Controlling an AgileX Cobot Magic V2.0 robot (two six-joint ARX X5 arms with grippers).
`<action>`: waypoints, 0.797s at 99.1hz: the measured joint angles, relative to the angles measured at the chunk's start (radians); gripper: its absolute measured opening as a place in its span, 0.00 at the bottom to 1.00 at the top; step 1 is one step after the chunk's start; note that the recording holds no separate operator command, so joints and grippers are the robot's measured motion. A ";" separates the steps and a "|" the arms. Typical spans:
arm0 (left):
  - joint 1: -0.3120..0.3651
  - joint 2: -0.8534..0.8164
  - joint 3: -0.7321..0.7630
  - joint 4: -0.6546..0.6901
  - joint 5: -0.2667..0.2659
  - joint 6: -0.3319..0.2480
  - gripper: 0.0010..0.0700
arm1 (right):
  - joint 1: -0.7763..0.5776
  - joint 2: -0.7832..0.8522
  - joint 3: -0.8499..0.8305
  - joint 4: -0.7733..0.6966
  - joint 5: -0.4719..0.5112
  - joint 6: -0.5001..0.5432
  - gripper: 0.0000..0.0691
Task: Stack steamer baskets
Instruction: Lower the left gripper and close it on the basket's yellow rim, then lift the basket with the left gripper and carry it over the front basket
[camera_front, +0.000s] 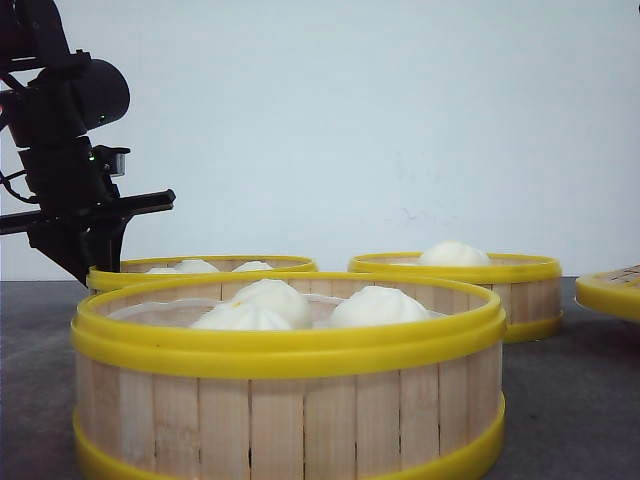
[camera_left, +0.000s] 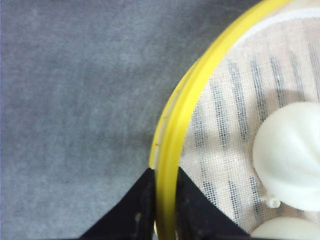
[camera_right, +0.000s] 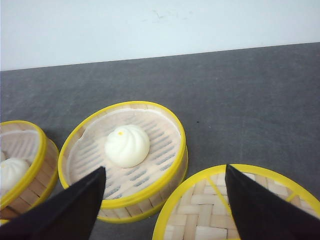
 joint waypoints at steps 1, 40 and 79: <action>0.000 0.000 0.001 0.000 0.000 -0.001 0.03 | 0.000 0.000 0.000 0.000 0.000 0.000 0.68; 0.088 -0.162 0.145 -0.127 0.155 0.003 0.03 | 0.000 0.000 0.000 0.000 0.000 0.000 0.68; 0.061 -0.482 0.167 -0.388 0.332 0.107 0.03 | 0.000 0.000 0.000 0.000 0.000 0.000 0.68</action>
